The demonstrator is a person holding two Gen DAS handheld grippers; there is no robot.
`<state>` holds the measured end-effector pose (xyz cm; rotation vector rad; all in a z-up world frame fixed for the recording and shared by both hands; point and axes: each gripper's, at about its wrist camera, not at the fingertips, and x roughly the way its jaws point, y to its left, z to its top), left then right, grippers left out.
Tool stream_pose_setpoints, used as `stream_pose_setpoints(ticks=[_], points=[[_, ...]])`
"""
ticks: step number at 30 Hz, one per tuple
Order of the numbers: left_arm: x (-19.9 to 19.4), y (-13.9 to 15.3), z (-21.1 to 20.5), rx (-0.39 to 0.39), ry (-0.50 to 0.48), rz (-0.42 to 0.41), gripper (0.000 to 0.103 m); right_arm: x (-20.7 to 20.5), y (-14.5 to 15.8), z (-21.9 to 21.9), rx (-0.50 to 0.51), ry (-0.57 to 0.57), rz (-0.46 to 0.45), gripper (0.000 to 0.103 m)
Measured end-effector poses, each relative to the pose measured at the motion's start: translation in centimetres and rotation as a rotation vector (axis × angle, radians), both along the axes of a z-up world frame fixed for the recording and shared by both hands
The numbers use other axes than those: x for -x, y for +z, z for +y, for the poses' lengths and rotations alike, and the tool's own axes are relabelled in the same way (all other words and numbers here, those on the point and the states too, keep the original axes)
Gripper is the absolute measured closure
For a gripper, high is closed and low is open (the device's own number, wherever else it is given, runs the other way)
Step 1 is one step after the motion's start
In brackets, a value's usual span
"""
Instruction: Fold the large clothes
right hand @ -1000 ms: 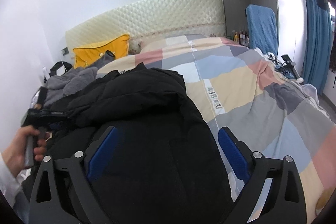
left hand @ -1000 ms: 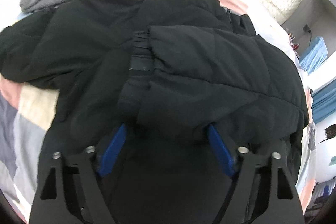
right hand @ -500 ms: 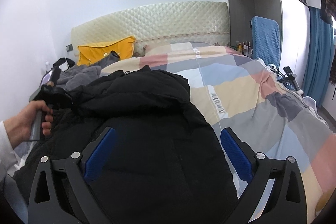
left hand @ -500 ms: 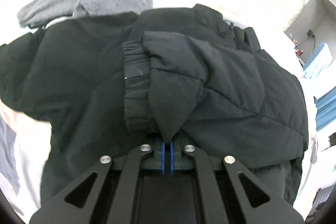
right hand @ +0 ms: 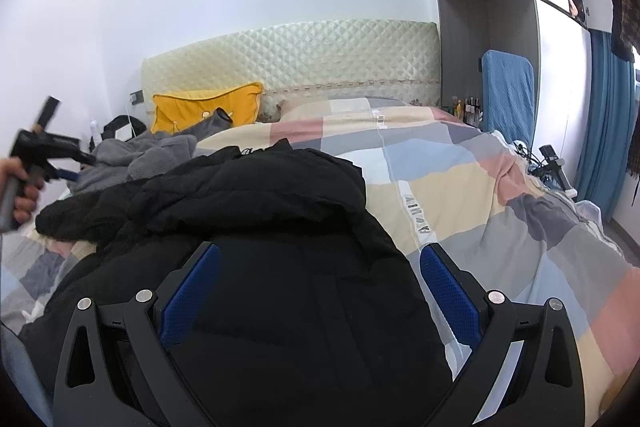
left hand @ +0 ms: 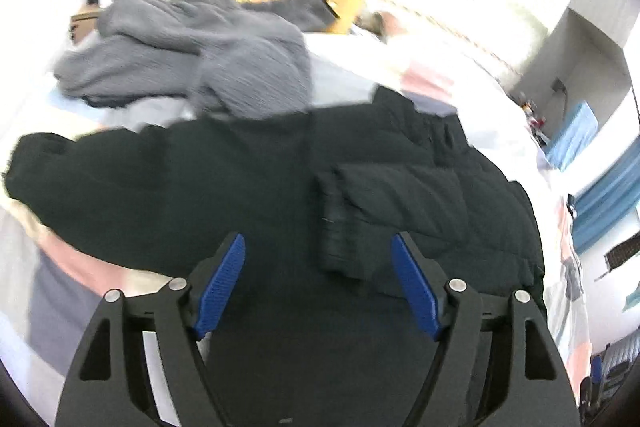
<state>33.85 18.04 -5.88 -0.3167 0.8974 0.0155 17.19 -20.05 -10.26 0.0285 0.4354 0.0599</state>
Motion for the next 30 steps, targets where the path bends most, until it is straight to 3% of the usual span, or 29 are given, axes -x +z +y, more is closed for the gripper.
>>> stream_pose_setpoints(ticks=[4,10,19,24,28,30], points=[[1.3,2.2,6.4,-0.02,0.084,-0.011,0.026,0.0,-0.1,0.4,0.013,0.007,-0.005,0.003],[3.3,1.9,14.8,-0.004,0.204,0.009,0.022,0.0,-0.1,1.2,0.033,0.028,-0.021,0.003],[5.0,-5.5,26.1,0.253,0.4,0.069,0.018,-0.3,-0.1,2.4,0.067,0.022,-0.015,0.002],[4.9,-9.8,29.5,0.346,0.462,0.101,0.012,-0.8,-0.4,3.3,0.088,0.021,0.002,0.002],[5.1,-12.2,31.9,0.417,0.516,0.086,0.0,-1.4,-0.8,3.9,0.095,0.017,0.024,0.003],[4.9,-13.3,32.9,0.457,0.534,0.067,0.0,-1.9,-0.9,4.1,0.096,0.015,0.035,0.003]])
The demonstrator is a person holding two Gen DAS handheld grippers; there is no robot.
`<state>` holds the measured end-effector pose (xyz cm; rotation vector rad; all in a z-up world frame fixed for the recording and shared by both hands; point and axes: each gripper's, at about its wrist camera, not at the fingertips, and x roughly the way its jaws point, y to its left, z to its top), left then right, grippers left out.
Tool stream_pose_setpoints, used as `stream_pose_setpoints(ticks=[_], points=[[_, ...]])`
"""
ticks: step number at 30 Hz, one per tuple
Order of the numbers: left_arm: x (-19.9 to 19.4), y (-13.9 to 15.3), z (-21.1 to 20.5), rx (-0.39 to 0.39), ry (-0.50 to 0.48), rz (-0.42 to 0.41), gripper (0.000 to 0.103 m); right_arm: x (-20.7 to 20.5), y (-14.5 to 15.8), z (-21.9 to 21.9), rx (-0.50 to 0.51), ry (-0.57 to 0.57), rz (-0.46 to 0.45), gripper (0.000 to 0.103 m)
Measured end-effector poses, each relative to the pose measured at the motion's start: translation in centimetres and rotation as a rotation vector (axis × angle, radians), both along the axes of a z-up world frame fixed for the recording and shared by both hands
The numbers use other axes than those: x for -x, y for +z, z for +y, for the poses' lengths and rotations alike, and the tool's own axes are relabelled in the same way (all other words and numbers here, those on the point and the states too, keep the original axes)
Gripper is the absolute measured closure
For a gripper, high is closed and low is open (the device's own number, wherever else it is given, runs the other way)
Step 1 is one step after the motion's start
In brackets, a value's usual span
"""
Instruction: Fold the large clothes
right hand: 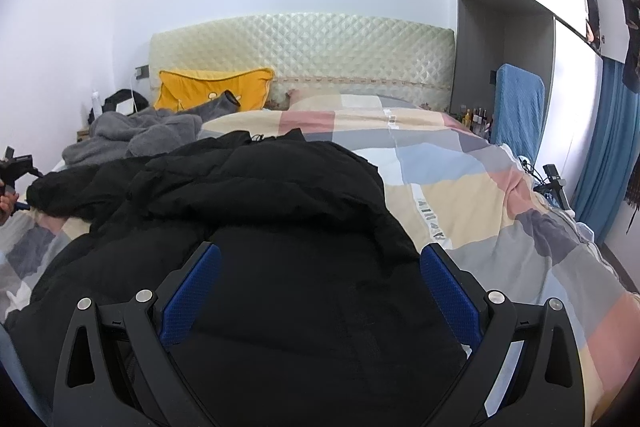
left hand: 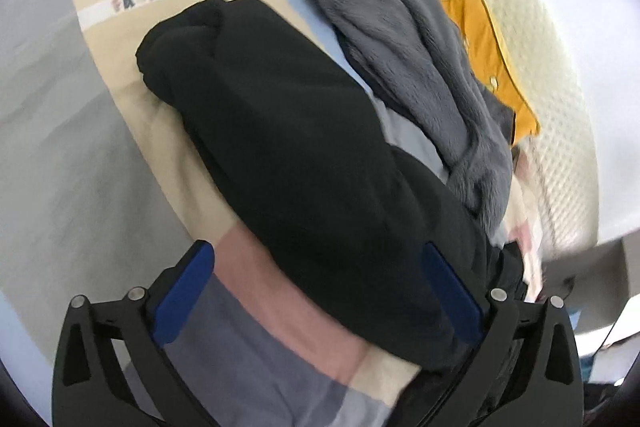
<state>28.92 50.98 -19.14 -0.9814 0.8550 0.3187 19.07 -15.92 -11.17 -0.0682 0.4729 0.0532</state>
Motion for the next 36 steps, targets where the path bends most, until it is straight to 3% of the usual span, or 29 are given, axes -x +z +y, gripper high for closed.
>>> stream_pose_setpoints(ticks=[4,12,15,19,21,23,26,29,36], points=[[-0.8,-1.9,1.6,0.043,0.024,-0.066,0.0,-0.8,-0.5,0.4,0.009,-0.014,0.025,0.003],[0.9,-4.6,4.2,0.004,0.206,-0.06,0.0,-1.6,-1.0,0.8,0.016,-0.032,0.049,0.003],[1.0,-6.1,5.1,0.077,0.213,-0.076,0.0,-1.7,-1.1,0.9,0.017,-0.027,0.051,0.003],[-0.2,-5.7,5.3,0.089,0.194,-0.145,0.002,-1.7,-1.1,1.2,0.028,-0.021,0.052,0.003],[-1.0,-5.4,5.0,0.084,0.181,-0.174,0.019,-1.7,-1.1,1.2,0.03,-0.02,0.05,0.003],[-1.9,-5.4,4.2,0.079,0.188,-0.148,0.055,-1.8,-1.0,1.2,0.022,-0.022,0.052,0.003],[-1.9,-4.2,3.2,0.023,0.217,-0.142,0.085,-1.7,-0.8,1.2,-0.001,-0.02,0.049,0.003],[-1.6,-2.0,2.7,-0.031,0.236,-0.149,0.095,-1.7,-0.7,1.3,-0.013,-0.009,0.046,0.003],[-0.4,5.5,0.7,-0.175,0.201,-0.167,0.098,-1.0,0.2,0.5,-0.073,0.014,0.03,0.003]])
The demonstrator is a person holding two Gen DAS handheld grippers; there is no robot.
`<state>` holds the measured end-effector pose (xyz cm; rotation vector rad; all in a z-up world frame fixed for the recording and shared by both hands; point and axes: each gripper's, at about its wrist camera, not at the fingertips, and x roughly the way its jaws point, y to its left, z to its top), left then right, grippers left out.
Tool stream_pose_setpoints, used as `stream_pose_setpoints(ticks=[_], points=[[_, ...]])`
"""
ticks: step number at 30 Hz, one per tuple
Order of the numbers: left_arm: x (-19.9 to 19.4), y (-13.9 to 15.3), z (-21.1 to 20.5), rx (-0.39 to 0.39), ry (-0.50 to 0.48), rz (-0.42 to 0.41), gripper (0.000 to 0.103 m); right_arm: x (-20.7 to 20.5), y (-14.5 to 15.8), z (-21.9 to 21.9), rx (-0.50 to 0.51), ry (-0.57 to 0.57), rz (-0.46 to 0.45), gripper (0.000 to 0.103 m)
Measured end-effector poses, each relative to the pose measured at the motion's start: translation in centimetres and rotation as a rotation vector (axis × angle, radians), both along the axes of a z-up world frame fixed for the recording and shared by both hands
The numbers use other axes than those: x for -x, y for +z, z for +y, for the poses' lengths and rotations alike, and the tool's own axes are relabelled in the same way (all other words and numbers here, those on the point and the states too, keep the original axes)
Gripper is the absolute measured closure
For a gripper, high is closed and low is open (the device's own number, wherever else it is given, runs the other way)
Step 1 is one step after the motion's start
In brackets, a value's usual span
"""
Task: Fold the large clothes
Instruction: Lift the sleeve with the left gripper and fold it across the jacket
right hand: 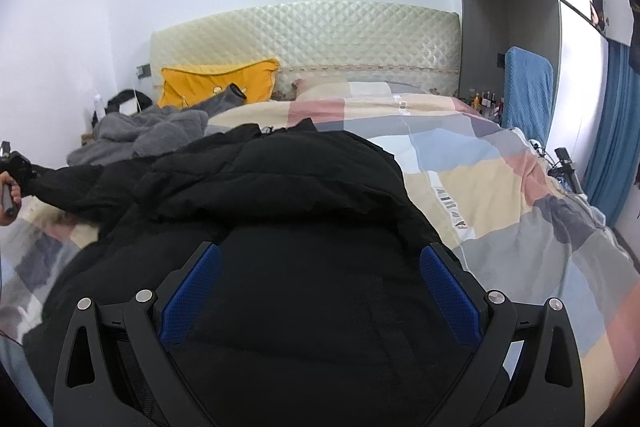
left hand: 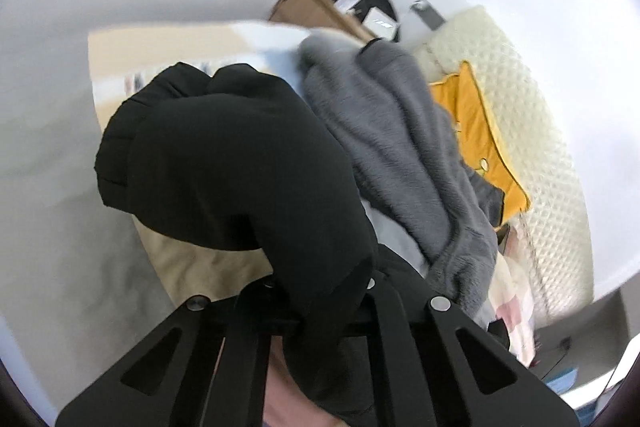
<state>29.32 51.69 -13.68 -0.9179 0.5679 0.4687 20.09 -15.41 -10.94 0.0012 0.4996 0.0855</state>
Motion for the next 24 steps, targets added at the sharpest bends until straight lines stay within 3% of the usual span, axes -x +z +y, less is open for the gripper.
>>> stream_pose_setpoints(ticks=[10,14,16,24], points=[[0.2,12.7,-7.6,-0.247,-0.065,-0.018,0.098,1.4,1.3,-1.3,-0.059,0.027,-0.033,0.002],[0.4,16.7,-11.2,-0.289,-0.065,-0.049,0.098,1.7,1.7,-2.1,-0.1,0.041,-0.037,0.001],[0.2,18.8,-13.6,-0.349,-0.08,-0.064,0.098,1.9,1.9,-2.6,-0.116,0.052,-0.042,0.0],[-0.7,23.9,-21.7,-0.483,-0.165,-0.102,0.098,2.5,2.4,-4.1,-0.14,0.089,-0.045,0.0]])
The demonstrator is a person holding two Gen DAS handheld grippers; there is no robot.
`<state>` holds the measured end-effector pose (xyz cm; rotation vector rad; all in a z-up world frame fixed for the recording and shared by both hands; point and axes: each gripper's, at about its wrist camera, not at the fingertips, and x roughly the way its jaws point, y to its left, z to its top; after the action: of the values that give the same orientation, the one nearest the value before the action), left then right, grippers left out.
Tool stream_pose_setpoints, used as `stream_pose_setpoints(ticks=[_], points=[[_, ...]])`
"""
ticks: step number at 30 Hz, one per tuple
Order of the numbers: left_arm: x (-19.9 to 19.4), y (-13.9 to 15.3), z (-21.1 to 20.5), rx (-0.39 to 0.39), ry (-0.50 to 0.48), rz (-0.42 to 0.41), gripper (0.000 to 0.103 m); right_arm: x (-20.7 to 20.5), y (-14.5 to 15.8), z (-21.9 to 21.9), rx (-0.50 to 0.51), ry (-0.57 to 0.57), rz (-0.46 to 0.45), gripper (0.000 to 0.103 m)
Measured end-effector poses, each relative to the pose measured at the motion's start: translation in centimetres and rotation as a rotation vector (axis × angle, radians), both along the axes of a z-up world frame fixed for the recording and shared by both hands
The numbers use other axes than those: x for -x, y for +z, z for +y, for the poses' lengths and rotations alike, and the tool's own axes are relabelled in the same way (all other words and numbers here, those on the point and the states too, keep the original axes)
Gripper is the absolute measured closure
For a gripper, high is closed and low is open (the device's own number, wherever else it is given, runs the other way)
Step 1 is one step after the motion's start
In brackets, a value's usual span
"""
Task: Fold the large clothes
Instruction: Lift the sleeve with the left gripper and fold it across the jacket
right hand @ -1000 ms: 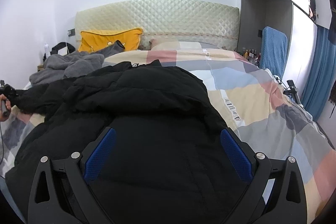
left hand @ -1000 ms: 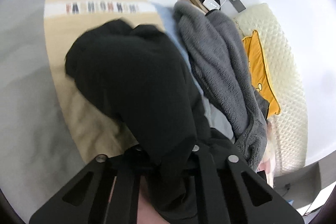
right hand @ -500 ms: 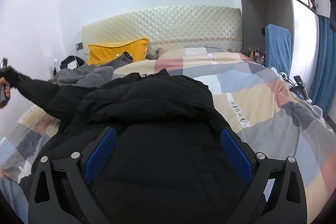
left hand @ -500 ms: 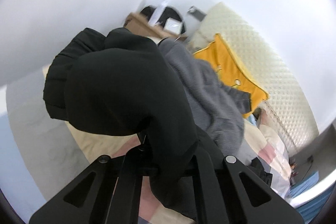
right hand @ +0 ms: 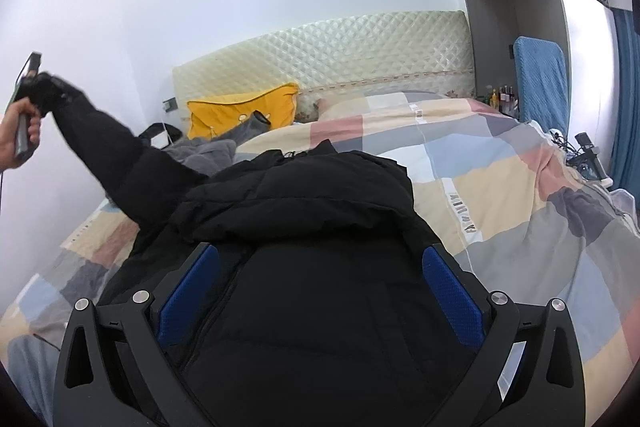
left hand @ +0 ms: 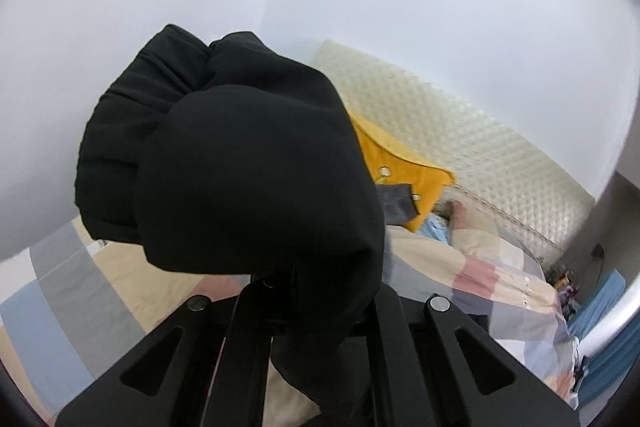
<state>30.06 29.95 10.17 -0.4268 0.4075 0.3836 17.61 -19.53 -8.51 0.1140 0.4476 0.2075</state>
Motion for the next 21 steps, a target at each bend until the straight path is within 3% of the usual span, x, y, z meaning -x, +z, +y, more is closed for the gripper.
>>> stream_pose_setpoints(ticks=[12,15,21], points=[[-1.2,4.2,-11.1,-0.225,-0.152,-0.002,0.097,0.8,0.9,-2.8,-0.027,-0.032,-0.029,0.0],[-2.4,4.0,-14.6,-0.307,-0.191,0.014,0.097,0.9,0.9,-3.8,-0.045,-0.051,-0.025,0.0],[-4.5,2.2,-22.0,-0.359,-0.323,0.025,0.096,1.4,1.8,-6.0,-0.006,-0.182,-0.07,0.0]])
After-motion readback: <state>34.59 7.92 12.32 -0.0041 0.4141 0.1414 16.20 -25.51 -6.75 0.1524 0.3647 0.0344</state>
